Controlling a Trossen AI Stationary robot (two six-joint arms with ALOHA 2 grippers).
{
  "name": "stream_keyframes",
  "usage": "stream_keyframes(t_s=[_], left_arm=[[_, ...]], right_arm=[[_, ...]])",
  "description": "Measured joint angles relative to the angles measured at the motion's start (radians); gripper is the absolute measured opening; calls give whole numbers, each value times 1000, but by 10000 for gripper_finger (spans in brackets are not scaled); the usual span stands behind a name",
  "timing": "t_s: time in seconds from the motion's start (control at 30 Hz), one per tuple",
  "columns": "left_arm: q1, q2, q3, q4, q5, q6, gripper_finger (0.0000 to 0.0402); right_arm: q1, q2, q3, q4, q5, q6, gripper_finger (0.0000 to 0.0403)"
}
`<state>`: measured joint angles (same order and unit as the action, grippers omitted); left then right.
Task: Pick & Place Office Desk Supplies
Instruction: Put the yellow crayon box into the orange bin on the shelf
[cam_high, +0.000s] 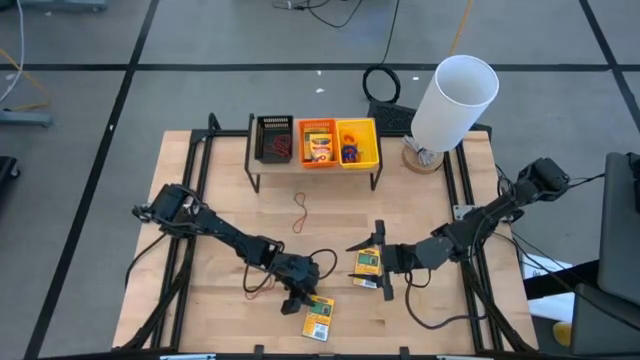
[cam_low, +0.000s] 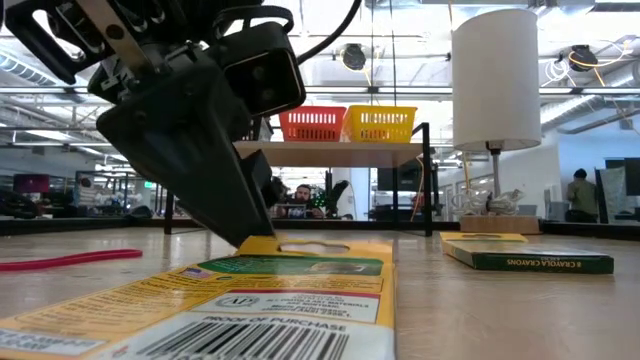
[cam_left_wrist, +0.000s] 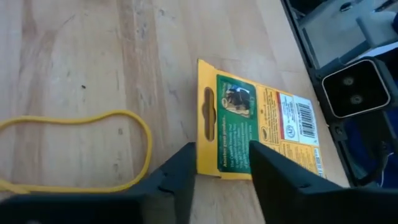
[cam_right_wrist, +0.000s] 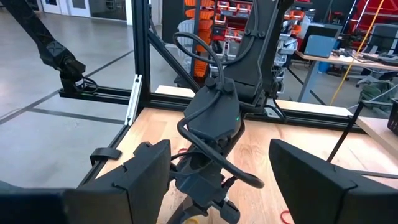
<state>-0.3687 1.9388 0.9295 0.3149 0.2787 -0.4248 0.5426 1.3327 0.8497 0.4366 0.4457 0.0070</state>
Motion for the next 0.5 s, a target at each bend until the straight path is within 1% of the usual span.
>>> stream_keyframes(t_s=[0.27, 0.37, 0.5], left_arm=[[0, 0, 0, -37, -22, 5, 13], [-1, 0, 2, -52, -45, 0, 7], [0, 0, 2, -29, -56, -1, 2]], right_arm=[[0, 0, 0, 0, 0, 0, 262], [0, 0, 0, 0, 0, 0, 262], [0, 0, 0, 0, 0, 0, 262]])
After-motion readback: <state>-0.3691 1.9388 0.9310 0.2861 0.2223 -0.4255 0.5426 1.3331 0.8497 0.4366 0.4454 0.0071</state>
